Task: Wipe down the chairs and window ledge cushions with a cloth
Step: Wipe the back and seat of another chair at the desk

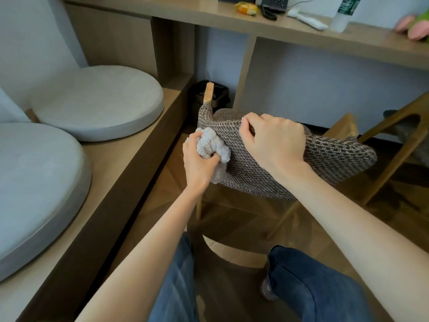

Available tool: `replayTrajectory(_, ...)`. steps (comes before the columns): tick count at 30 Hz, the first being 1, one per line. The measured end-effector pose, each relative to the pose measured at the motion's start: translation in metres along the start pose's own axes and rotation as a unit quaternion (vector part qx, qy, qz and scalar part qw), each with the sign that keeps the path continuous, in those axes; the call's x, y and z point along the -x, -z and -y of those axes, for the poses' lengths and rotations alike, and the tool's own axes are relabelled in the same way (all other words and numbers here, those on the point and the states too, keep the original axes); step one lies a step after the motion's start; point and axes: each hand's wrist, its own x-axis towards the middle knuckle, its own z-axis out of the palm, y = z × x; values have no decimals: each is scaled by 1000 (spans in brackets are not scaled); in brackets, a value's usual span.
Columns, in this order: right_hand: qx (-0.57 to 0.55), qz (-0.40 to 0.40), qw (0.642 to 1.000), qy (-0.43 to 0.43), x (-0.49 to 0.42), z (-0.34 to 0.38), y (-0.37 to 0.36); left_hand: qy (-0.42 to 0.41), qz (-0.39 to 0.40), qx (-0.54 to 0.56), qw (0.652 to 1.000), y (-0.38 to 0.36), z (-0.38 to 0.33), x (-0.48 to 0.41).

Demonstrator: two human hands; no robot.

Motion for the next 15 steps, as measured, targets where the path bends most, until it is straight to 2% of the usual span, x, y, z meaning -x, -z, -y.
replayTrajectory(7,30,-38,999,-15,-1,4,-4,124,72,-41,989,-15,68,-5)
replayTrajectory(10,34,-38,999,-14,-1,4,-3,141,102,-78,982,-12,78,-12)
replayTrajectory(12,30,-38,999,-14,-2,5,-1,128,64,-71,987,-5,70,-15)
replayTrajectory(15,18,-29,999,-14,-1,6,-1,75,-40,-14,996,10,45,-22)
